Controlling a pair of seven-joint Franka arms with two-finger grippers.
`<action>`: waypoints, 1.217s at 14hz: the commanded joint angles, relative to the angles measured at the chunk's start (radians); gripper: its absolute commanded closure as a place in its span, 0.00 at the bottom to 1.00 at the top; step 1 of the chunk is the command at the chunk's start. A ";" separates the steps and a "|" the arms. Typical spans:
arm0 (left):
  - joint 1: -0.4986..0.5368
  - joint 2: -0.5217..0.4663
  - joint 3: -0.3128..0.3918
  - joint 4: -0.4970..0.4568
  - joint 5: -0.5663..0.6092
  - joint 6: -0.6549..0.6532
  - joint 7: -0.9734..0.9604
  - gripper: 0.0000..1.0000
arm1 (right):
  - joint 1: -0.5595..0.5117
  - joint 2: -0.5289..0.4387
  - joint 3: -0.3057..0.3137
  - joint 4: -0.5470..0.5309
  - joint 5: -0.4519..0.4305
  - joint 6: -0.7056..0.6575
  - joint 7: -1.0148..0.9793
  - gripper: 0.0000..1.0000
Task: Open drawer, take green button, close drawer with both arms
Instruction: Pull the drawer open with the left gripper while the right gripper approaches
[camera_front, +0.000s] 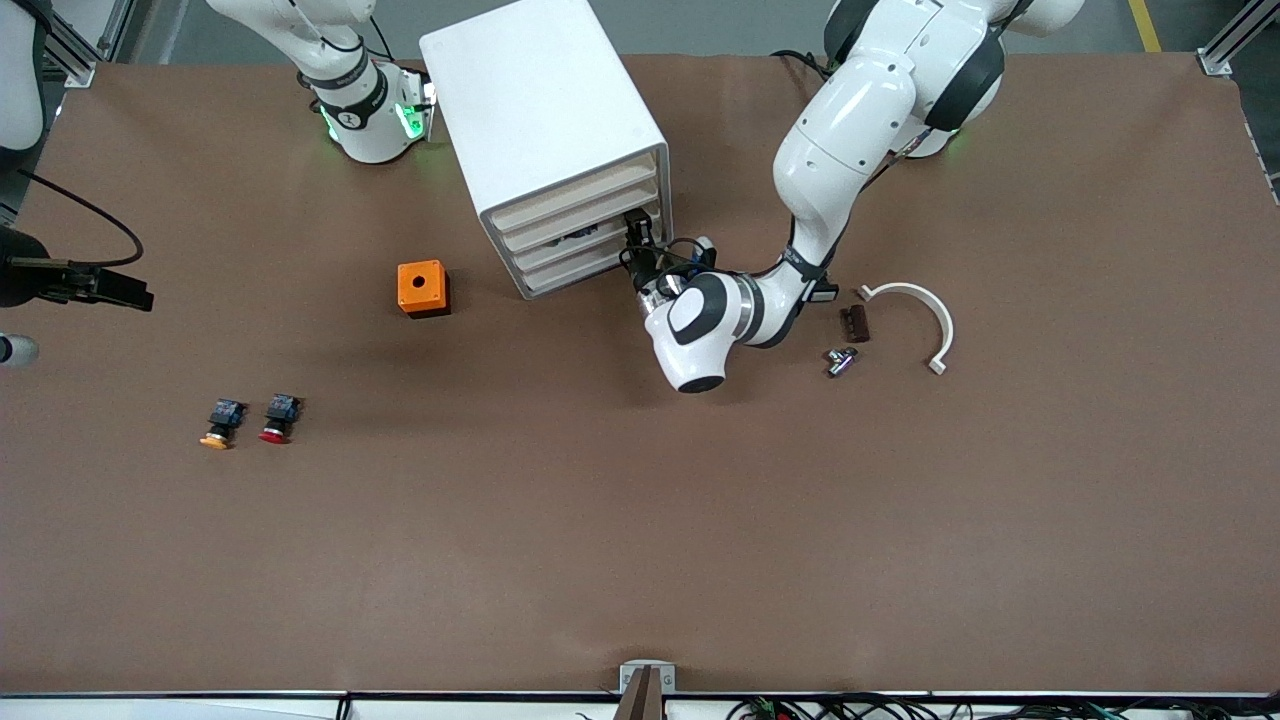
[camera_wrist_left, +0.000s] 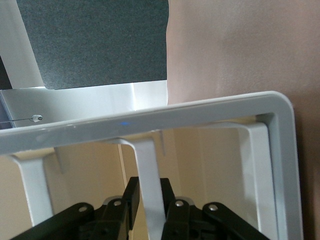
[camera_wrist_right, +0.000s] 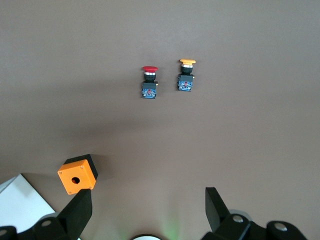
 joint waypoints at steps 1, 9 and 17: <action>0.009 0.007 -0.004 0.017 -0.021 -0.028 -0.052 0.93 | 0.012 -0.003 0.005 0.012 -0.002 -0.015 0.060 0.00; 0.052 0.018 0.011 0.025 -0.020 -0.011 -0.056 0.93 | 0.075 -0.004 0.005 0.005 0.000 -0.018 0.208 0.00; 0.175 0.013 0.011 0.031 -0.084 0.064 -0.051 0.90 | 0.164 -0.006 0.005 0.005 0.060 -0.024 0.498 0.00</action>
